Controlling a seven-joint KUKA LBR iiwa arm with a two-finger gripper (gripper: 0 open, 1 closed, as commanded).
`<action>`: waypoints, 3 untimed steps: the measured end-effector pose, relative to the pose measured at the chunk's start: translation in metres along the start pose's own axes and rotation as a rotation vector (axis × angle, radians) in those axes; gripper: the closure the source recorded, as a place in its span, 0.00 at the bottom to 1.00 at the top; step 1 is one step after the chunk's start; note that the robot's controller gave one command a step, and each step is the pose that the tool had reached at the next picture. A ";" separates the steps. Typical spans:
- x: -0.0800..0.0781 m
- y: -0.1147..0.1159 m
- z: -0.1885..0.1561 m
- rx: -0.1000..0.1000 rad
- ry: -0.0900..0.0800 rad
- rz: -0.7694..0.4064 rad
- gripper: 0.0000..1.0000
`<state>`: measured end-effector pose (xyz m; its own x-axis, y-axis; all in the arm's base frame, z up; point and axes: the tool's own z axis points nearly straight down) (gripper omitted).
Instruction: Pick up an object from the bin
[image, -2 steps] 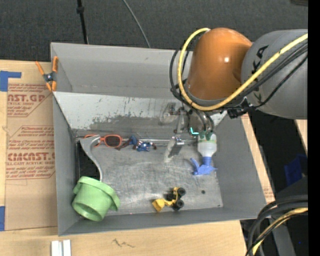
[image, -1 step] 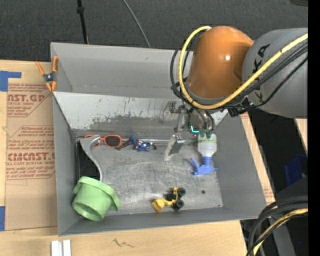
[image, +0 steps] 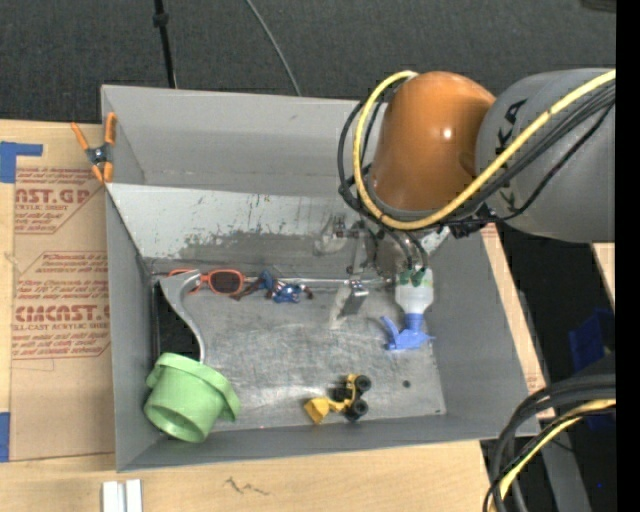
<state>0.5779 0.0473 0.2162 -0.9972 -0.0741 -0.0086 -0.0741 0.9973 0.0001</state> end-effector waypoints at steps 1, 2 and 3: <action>0.027 -0.013 0.053 -0.001 0.005 -0.271 0.00; 0.047 -0.010 0.062 -0.002 0.007 -0.292 1.00; 0.047 -0.010 0.062 -0.003 0.008 -0.292 0.00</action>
Offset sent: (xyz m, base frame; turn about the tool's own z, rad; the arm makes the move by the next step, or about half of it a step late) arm -0.0453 -0.0141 -0.0623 -0.2919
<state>0.5327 0.0340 0.1536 -0.9338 -0.3578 -0.0012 -0.3578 0.9338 0.0012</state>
